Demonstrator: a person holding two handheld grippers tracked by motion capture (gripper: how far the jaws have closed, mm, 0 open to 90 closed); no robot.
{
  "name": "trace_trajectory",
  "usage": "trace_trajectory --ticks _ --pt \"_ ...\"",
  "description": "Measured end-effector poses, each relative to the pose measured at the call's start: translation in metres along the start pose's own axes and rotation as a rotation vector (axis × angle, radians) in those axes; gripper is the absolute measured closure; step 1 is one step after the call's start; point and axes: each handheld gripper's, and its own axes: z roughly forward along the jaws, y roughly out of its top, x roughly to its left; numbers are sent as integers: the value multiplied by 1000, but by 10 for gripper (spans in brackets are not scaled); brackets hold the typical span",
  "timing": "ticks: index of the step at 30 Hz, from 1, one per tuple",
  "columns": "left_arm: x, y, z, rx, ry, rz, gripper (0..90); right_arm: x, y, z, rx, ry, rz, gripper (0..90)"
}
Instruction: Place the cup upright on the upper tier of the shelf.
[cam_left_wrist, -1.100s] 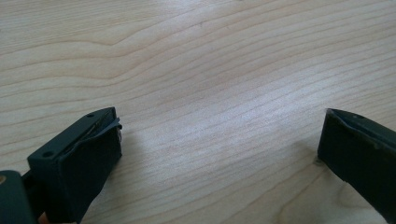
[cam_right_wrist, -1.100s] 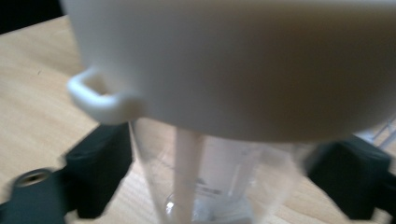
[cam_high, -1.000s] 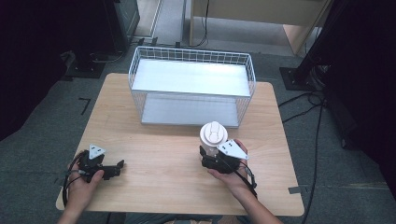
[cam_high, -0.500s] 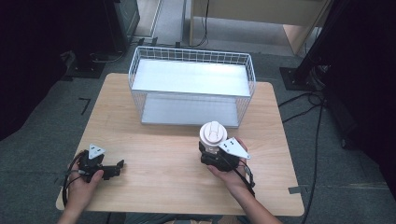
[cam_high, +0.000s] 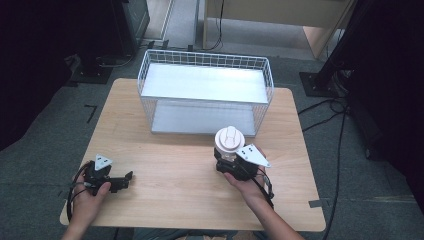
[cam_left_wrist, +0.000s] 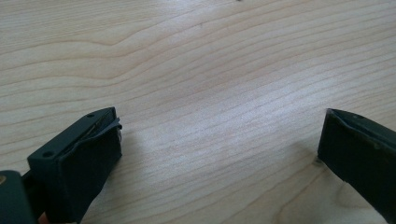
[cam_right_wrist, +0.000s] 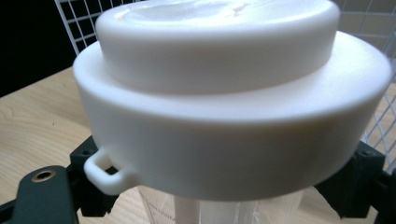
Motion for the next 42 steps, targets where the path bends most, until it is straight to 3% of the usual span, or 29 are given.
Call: trace_trajectory --ticks 15,25,29,31,32,35,42 --pt "0 0 0 -1 0 0 0 13 45 -5 -95 -1 -24 154" --pt "0 0 0 0 -1 0 0 22 66 -9 -189 -12 -50 154" --pt "0 0 0 0 -1 0 0 25 73 -12 -278 -63 -97 154" --pt "0 0 0 0 0 0 0 27 75 -12 -312 -130 -122 154" --pt "0 0 0 0 -1 -1 0 28 77 -12 -320 -140 -124 154" --pt "0 0 0 0 -2 -1 0 26 80 -12 -330 -126 -117 155" --pt "0 0 0 -3 -2 -3 0 20 93 -11 -398 -154 -118 154"
